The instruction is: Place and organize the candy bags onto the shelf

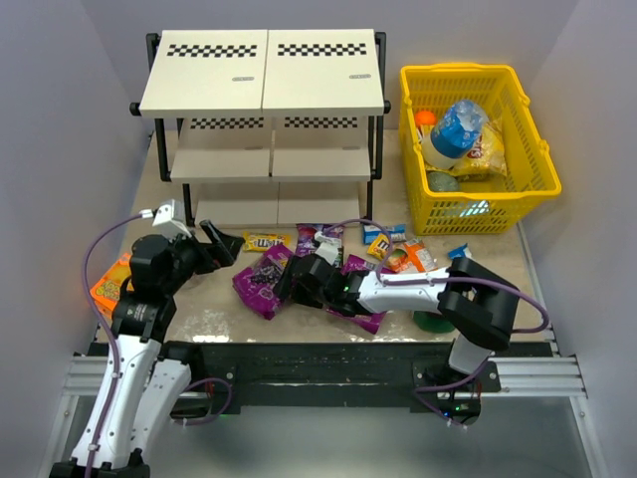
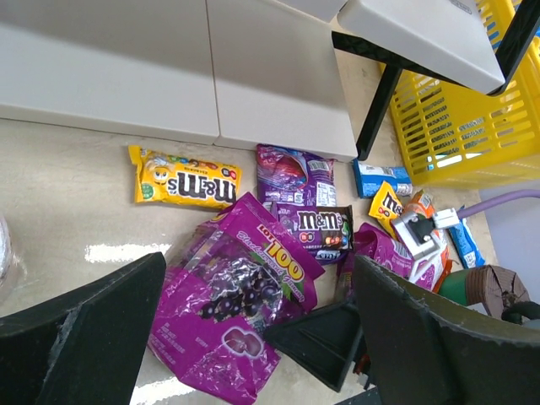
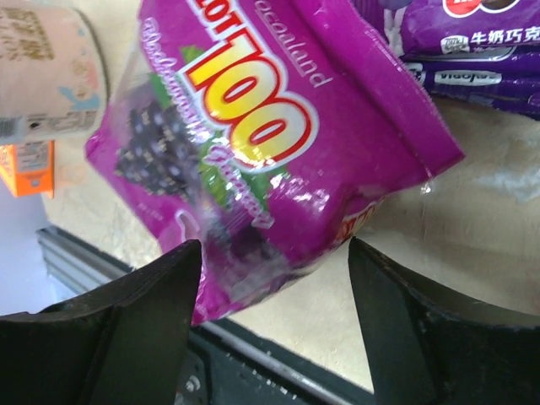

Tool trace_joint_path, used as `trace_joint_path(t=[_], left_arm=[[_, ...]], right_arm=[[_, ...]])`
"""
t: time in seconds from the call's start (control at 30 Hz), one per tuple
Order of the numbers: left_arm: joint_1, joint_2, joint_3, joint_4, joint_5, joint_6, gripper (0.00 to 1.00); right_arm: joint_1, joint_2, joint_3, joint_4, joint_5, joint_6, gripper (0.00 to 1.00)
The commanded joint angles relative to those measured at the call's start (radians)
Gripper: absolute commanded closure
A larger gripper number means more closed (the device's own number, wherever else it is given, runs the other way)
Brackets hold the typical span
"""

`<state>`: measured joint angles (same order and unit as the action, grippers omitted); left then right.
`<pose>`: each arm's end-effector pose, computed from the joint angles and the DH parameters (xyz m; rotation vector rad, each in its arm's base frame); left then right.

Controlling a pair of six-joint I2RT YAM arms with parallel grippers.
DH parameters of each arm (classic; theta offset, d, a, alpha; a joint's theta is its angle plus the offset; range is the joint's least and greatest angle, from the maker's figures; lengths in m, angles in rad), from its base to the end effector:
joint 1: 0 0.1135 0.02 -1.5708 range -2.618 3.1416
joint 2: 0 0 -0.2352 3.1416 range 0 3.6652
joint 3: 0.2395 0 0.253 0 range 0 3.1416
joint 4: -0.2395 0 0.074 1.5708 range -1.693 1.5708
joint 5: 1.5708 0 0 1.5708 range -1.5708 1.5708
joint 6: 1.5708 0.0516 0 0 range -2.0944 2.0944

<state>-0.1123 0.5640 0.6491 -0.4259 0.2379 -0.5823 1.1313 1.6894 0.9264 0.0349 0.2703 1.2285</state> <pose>0.1755 -0.0320 0.2784 -0.2949 1.9412 -0.6903 0.1653 0.3193 0.1382 0.2670 2.4290 0.8844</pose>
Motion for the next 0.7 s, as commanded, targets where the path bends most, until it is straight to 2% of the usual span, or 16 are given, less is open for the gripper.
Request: trace_joint_path(t=[0.0, 0.1, 0.13, 0.2, 0.23, 0.37, 0.67], left_arm=[[-0.001, -0.019, 0.043, -0.011, 0.001, 0.015, 0.02], [-0.001, -0.029, 0.043, -0.022, -0.002, 0.013, 0.02], [-0.001, -0.030, 0.043, -0.024, -0.005, 0.015, 0.02], [-0.001, -0.033, 0.041, -0.031, -0.011, 0.015, 0.02], [-0.001, -0.035, 0.043, -0.033, -0.011, 0.015, 0.02], [-0.001, -0.039, 0.047, -0.048, -0.023, 0.022, 0.02], [-0.001, -0.038, 0.063, -0.080, -0.089, 0.053, 0.01]], right_arm=[[0.001, 0.019, 0.038, 0.059, 0.064, 0.038, 0.30], [0.001, 0.030, 0.028, 0.059, 0.069, 0.051, 0.42], [0.001, 0.030, 0.023, 0.062, 0.067, 0.052, 0.53], [0.001, 0.030, 0.009, 0.068, 0.066, 0.057, 0.67], [0.001, 0.027, 0.006, 0.065, 0.066, 0.057, 0.79], [0.002, -0.013, 0.011, 0.027, 0.096, 0.020, 0.99], [0.001, -0.169, 0.089, -0.124, 0.115, -0.170, 1.00]])
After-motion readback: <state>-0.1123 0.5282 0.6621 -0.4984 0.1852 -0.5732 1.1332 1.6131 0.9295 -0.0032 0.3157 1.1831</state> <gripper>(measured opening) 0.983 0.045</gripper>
